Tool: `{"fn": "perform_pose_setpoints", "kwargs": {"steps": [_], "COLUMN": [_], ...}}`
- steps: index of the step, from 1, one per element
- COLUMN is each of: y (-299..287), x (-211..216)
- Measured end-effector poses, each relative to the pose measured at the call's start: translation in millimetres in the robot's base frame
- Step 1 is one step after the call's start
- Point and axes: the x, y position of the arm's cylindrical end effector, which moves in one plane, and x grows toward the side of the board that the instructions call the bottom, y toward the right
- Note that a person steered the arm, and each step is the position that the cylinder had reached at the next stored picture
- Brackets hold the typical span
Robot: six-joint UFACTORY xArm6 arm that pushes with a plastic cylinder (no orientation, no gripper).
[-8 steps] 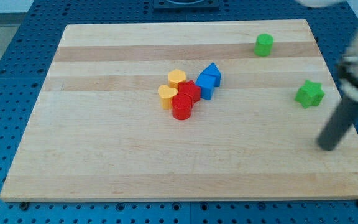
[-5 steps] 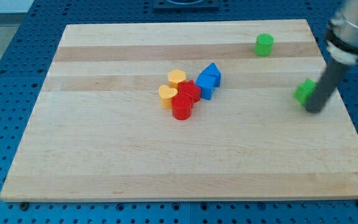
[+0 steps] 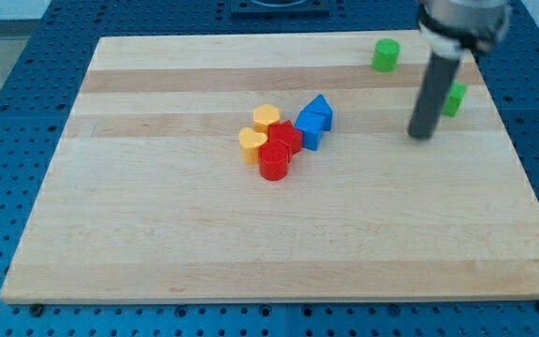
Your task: Push the green star into the green circle
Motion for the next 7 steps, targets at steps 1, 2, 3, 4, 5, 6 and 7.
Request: {"fn": "perform_pose_setpoints", "kwargs": {"steps": [1,2,3,4,5,6,7], "y": [51.3,62.3,62.2,56.6,51.8,51.7,51.7], "x": [0.5,-26.3,-73.5,-96.1,-127.7,-148.2,-166.9]}}
